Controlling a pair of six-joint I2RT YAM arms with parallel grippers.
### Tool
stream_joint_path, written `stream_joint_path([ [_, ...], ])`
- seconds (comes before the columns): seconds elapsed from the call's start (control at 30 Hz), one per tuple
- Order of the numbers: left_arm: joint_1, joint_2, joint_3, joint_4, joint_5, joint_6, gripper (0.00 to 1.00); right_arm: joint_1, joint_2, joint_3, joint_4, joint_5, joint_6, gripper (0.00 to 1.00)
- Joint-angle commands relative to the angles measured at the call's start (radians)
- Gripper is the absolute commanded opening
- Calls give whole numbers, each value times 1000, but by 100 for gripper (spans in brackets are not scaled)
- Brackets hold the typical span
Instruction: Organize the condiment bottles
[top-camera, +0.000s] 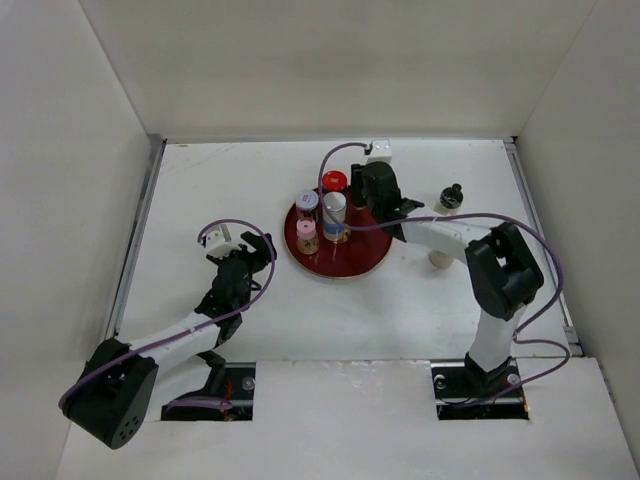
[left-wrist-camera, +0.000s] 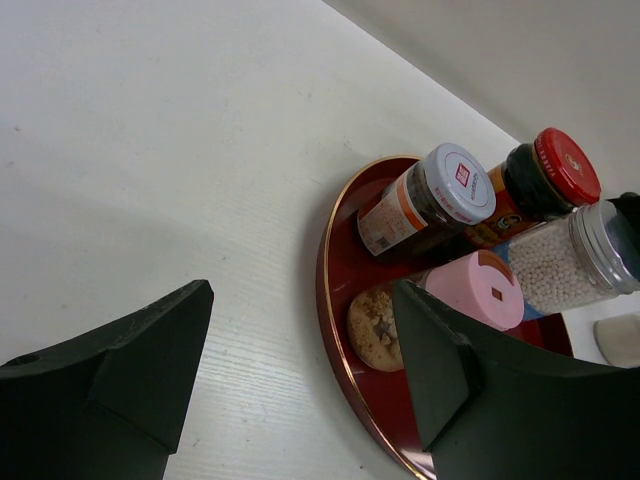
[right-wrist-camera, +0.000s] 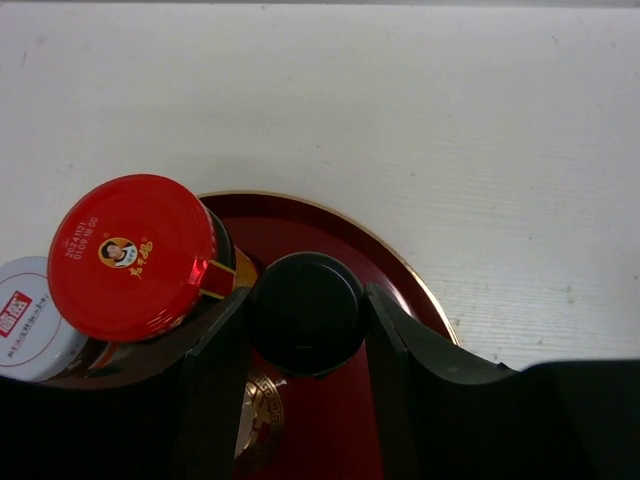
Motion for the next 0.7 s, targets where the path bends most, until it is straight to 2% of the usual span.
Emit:
stream_joint_path([
  [0.0,2,-7,4,52,9,-9,71,8,32,67,51,1,-10,46],
  [0.23,-3,-8,4,52,9,-9,71,10,78,59,47,1,3,48],
  [0.43,0,-11,3,55,9,-9,71,10,94,35,39,-4,22,55],
  [0.67,-4,-10,4,57,9,-8,71,11,36,16,36,1,32,77],
])
